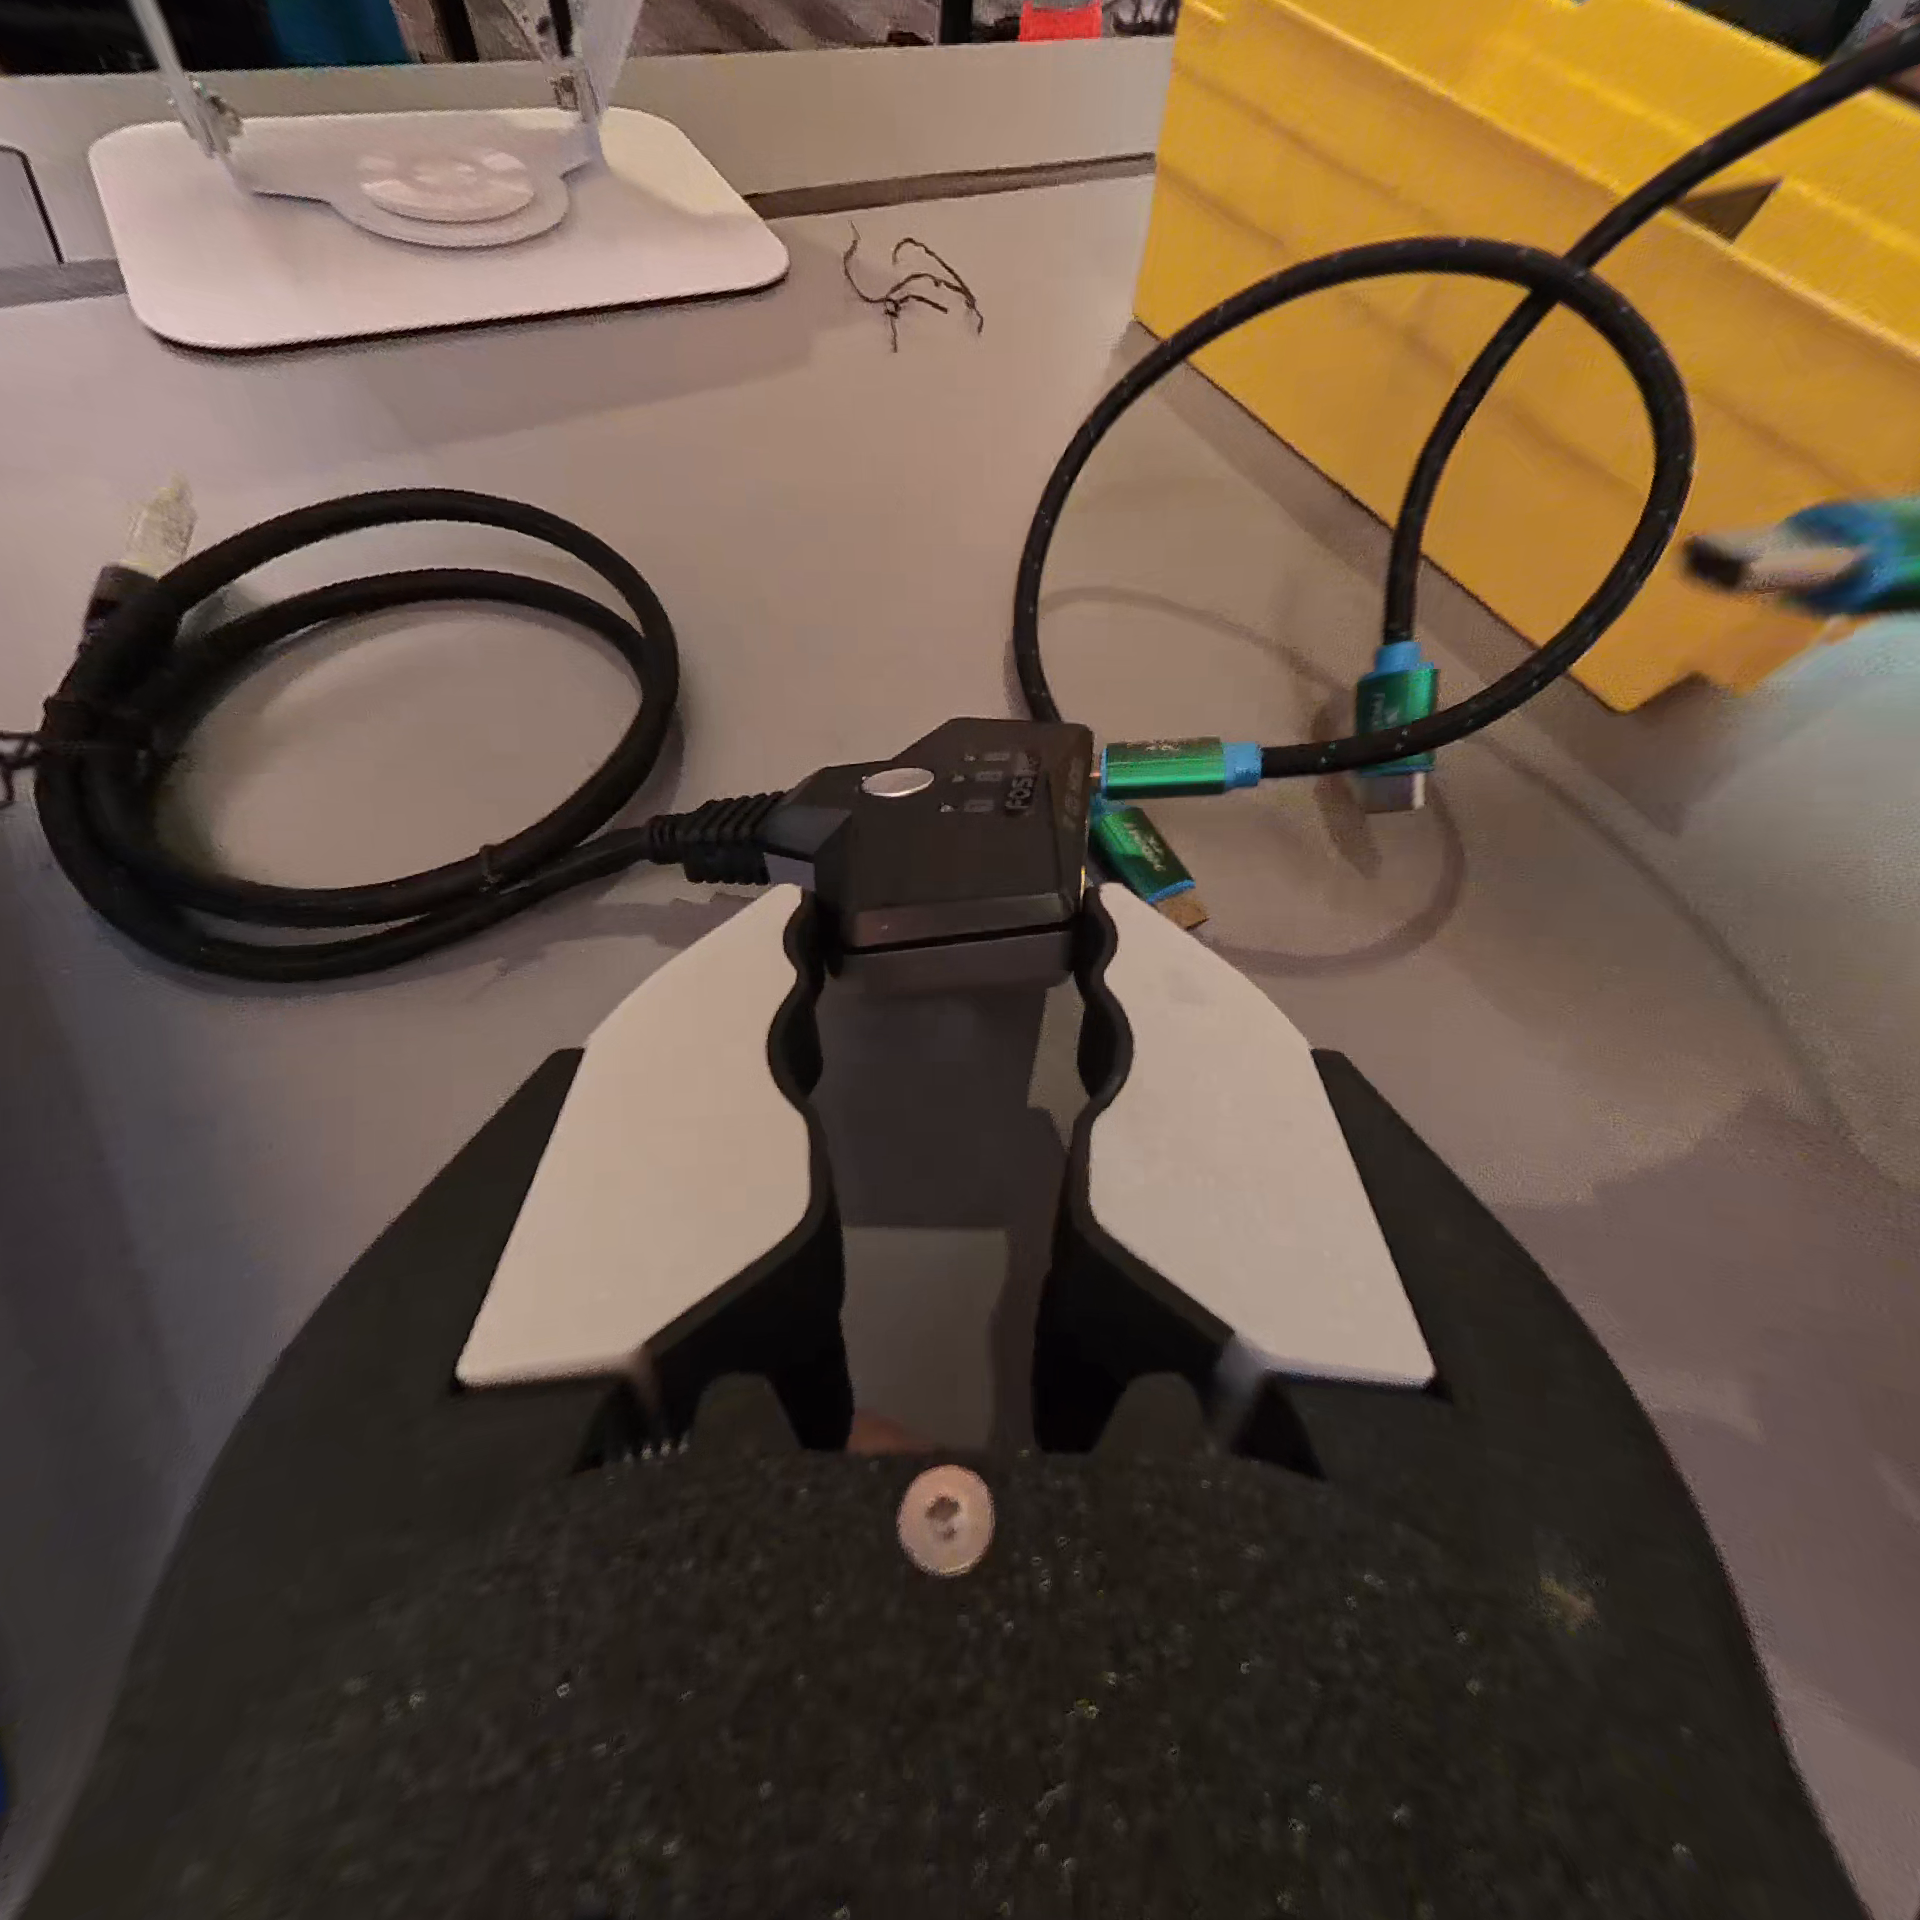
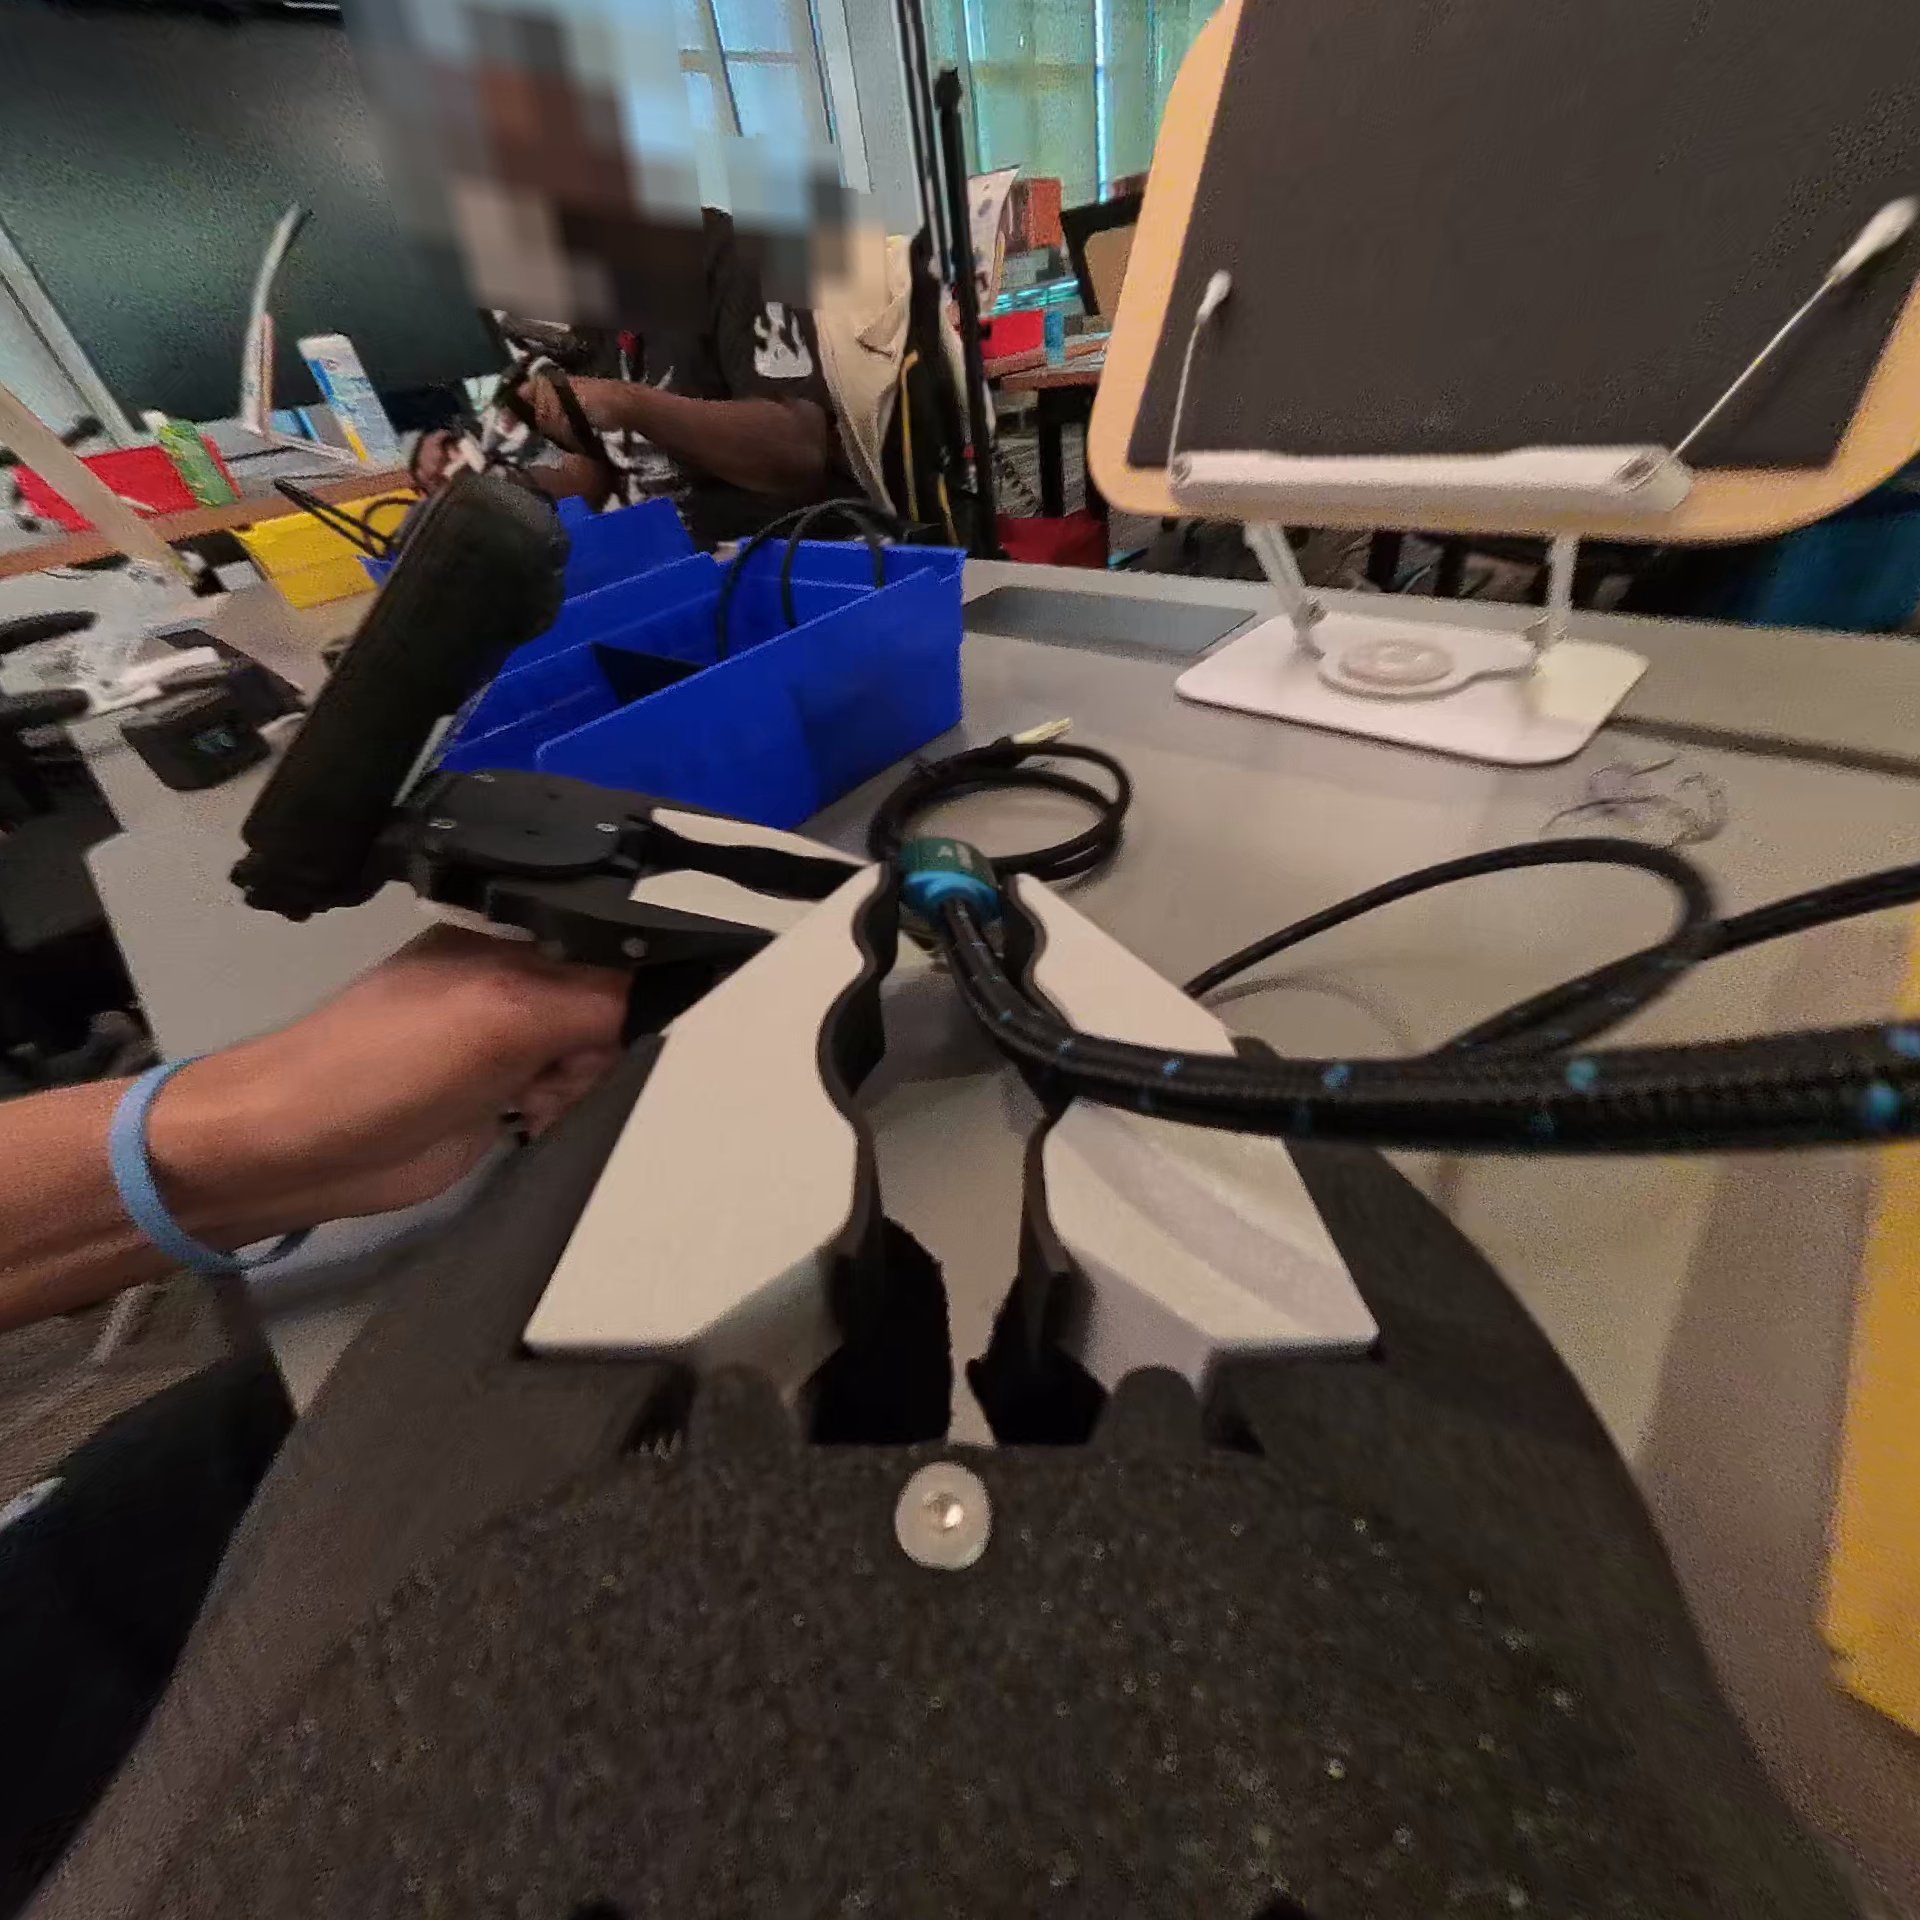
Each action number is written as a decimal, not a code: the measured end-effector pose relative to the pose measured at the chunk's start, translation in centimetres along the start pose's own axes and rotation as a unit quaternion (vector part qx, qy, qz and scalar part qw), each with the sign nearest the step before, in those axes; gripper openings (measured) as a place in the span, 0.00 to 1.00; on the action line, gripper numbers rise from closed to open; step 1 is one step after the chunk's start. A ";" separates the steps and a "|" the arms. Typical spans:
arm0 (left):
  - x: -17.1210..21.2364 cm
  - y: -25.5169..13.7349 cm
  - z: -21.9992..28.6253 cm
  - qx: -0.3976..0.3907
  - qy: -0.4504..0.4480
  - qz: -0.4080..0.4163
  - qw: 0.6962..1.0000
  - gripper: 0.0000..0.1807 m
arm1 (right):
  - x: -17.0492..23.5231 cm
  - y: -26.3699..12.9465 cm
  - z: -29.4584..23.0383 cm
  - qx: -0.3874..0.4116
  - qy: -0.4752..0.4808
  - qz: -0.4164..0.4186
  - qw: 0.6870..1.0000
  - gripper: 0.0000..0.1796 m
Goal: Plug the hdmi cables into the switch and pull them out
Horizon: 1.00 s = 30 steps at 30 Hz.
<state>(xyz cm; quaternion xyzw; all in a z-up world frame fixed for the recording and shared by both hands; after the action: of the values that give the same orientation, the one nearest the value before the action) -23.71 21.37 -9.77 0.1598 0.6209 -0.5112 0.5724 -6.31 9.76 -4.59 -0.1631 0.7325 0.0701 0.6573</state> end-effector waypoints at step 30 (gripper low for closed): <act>0.1 -0.5 -0.1 0.052 -0.001 -0.006 0.999 0.26 | 0.6 -7.2 18.7 0.160 0.266 -0.226 0.923 0.33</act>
<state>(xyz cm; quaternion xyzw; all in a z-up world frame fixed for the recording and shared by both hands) -24.20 21.17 -9.69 0.1851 0.5937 -0.5461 0.5612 13.65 8.83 -6.73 -0.2296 0.8258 -0.2438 0.4537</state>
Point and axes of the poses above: each gripper's, where its closed fingertips meet, y out along the fingers, x out of its underside, z = x × y across the jaws, the point moved 10 cm from there along -y, back along the fingers, and after that the axes turned 5 degrees about x, right-handed, at the moved point
